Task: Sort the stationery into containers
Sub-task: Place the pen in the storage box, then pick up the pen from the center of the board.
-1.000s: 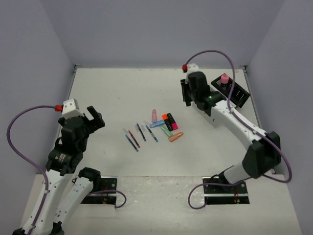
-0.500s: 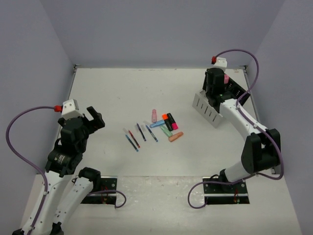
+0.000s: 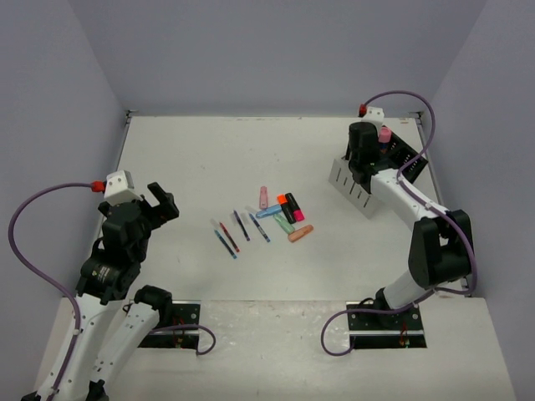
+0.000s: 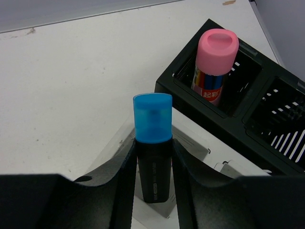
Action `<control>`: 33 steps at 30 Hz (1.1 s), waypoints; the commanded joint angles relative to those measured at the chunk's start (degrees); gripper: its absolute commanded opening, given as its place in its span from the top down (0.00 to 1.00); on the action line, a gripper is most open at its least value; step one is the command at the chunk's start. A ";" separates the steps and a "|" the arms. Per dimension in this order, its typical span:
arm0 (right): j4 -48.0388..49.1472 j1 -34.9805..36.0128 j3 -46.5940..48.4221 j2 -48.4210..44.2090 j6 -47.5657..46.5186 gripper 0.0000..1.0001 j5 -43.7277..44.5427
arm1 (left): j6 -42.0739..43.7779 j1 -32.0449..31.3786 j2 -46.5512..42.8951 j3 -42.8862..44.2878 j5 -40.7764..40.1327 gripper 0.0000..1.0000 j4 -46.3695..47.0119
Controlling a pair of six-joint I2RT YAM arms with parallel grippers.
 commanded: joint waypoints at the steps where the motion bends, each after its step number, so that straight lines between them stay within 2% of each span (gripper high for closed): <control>1: -0.20 -0.12 1.70 0.32 0.57 0.61 0.95 | 1.44 -0.41 -0.52 -0.50 -0.21 0.00 2.12; 2: -1.51 -0.17 2.12 0.19 0.67 0.52 0.66 | 1.44 -0.41 -0.60 -0.43 -0.21 0.00 2.11; 8: -4.88 4.13 1.77 -4.99 1.23 0.47 -0.59 | 1.51 -0.41 -0.59 -0.43 -0.29 0.00 2.12; 11: -8.34 9.18 0.62 -7.37 0.95 0.51 -4.96 | 1.44 -0.41 -0.38 -0.43 -0.34 0.00 2.08; 14: -14.84 14.14 -0.12 -7.34 2.88 0.53 -13.81 | 1.31 -0.41 -0.34 -0.34 -0.78 0.00 1.97; 19: -20.93 18.13 -0.48 -0.98 6.61 0.54 -21.75 | 1.27 -0.41 -0.24 -0.34 -0.82 0.00 1.94; 24: -23.99 20.20 4.56 8.59 5.34 0.56 -21.35 | 1.35 -0.41 0.02 -0.34 -0.47 0.00 1.94; 33: -25.38 20.20 7.93 18.97 3.95 0.60 -23.81 | 1.47 -0.41 -0.54 -0.43 -0.04 0.00 2.12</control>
